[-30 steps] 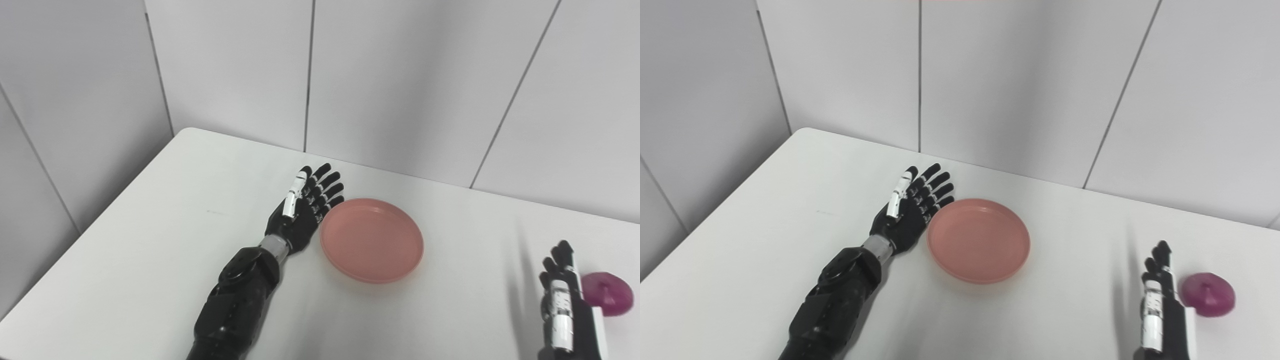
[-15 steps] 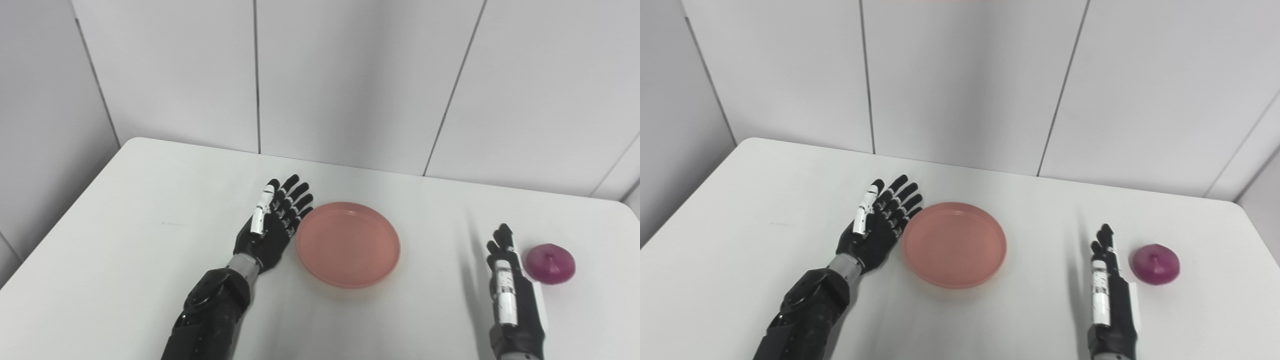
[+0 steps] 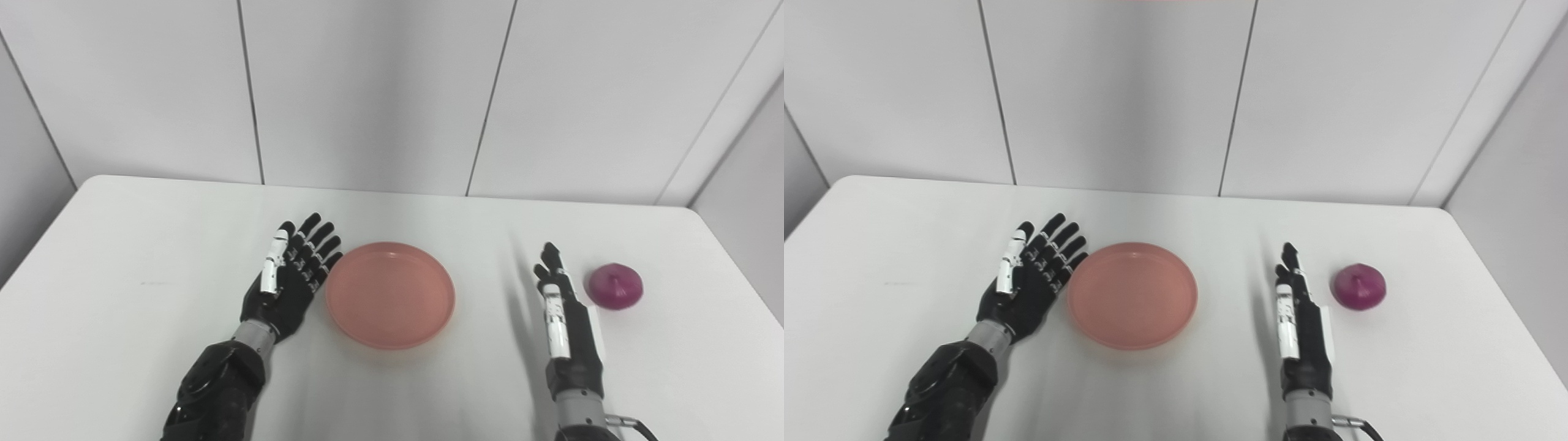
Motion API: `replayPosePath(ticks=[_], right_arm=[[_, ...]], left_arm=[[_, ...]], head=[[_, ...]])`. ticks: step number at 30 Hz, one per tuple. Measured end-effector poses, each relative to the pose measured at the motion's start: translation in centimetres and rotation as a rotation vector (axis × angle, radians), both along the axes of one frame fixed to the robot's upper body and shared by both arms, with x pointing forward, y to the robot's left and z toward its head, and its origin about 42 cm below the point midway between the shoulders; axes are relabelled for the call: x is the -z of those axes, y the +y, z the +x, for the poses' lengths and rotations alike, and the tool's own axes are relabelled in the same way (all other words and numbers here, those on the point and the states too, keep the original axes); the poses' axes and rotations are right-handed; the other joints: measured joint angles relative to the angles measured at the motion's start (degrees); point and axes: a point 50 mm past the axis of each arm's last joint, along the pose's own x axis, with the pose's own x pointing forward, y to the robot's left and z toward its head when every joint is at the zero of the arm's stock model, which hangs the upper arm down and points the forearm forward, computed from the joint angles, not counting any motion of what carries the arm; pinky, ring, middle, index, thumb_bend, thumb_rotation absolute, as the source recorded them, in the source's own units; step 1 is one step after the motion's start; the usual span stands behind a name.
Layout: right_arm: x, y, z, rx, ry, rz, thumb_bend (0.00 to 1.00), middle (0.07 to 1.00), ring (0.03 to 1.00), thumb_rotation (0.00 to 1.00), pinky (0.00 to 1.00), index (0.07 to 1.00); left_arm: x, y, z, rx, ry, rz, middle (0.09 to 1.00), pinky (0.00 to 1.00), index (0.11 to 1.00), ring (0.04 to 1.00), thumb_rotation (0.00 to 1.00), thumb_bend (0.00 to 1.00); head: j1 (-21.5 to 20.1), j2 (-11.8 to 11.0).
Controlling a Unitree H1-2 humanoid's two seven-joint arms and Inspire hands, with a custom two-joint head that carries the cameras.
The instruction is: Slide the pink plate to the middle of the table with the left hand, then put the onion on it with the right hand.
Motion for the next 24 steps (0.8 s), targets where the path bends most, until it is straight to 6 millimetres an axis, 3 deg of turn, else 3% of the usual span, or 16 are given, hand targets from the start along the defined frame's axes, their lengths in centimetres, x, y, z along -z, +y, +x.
replayPosePath(ticks=[10, 15, 17, 19, 24], right_arm=[[-0.4, 0.0, 0.4, 0.005, 0.013, -0.002, 0.21, 0.96, 0.954, 1.0, 0.96, 0.956], [-1.5, -0.5, 0.6, -0.009, 0.005, -0.047, 0.22, 0.941, 0.966, 1.0, 0.98, 0.939], [-2.1, -1.0, 0.8, -0.009, 0.007, -0.106, 0.26, 0.936, 0.964, 1.0, 0.97, 0.937], [-2.9, -1.6, 1.1, -0.009, 0.009, -0.155, 0.31, 0.93, 0.933, 0.94, 0.88, 0.933], [-5.6, -2.6, 1.4, -0.003, -0.055, -0.25, 0.35, 0.926, 0.917, 0.85, 0.87, 0.932]], left_arm=[[-0.1, 0.1, -0.3, 0.001, -0.004, 0.003, 0.952, 0.94, 0.941, 0.947, 1.0, 0.38], [0.0, 0.1, -0.4, 0.003, -0.003, -0.001, 0.952, 0.94, 0.939, 0.947, 1.0, 0.37], [0.1, 0.2, -0.4, 0.006, -0.002, 0.0, 0.952, 0.94, 0.939, 0.948, 1.0, 0.38], [0.1, 0.2, -0.4, 0.008, -0.002, 0.0, 0.951, 0.93, 0.937, 0.946, 1.0, 0.38], [0.1, 0.3, -0.3, 0.013, -0.003, 0.0, 0.951, 0.94, 0.938, 0.947, 1.0, 0.38]], head=[[-0.4, 0.6], [-1.4, 0.9], [-1.6, 0.9], [-2.5, 1.1], [-4.0, 1.0]])
